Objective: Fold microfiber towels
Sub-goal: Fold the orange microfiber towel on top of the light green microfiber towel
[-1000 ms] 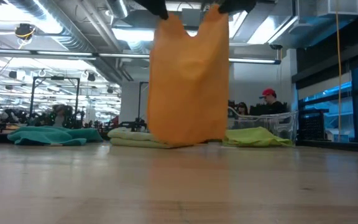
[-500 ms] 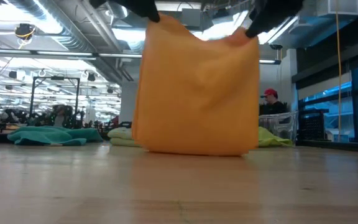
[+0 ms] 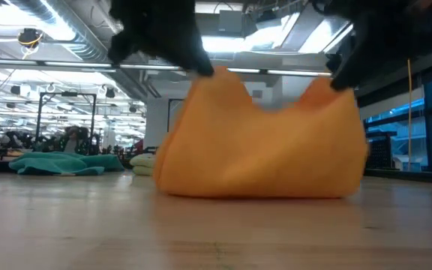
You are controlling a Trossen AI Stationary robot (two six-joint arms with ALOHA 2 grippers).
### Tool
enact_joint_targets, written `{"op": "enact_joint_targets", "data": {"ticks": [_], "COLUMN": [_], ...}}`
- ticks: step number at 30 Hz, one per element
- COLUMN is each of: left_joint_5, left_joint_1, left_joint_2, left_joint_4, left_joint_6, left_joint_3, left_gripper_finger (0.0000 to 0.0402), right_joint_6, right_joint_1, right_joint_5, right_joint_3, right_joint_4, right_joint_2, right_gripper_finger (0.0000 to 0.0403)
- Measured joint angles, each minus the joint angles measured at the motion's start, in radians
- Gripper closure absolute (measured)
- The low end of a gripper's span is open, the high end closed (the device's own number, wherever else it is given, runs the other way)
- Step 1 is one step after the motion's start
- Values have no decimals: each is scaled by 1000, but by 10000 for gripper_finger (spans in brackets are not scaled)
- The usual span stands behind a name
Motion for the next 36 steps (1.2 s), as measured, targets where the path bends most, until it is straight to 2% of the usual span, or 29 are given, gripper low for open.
{"op": "enact_joint_targets", "data": {"ticks": [5,9,16,24,29,36], "left_joint_5": [12,0,-9,39,48,104], "left_joint_1": [1,6,44,103,126,125], "left_joint_2": [57,53,25,31,31,35], "left_joint_4": [24,10,-141,-212,-260,-293], "left_joint_6": [-26,-26,-64,-99,-105,-149], "left_joint_3": [1,2,2,2,2,2], "left_gripper_finger": [401,401,401,401,401,401], "right_joint_6": [4,-50,-135,-194,-206,-225], "right_joint_1": [-1,-37,-148,-254,-299,-331], "right_joint_5": [25,24,26,7,-44,-55], "right_joint_3": [-14,-14,-14,-13,-13,-13], "right_joint_4": [27,74,71,78,107,152], "right_joint_2": [41,57,58,69,135,195], "right_gripper_finger": [403,403,403,403,403,401]}}
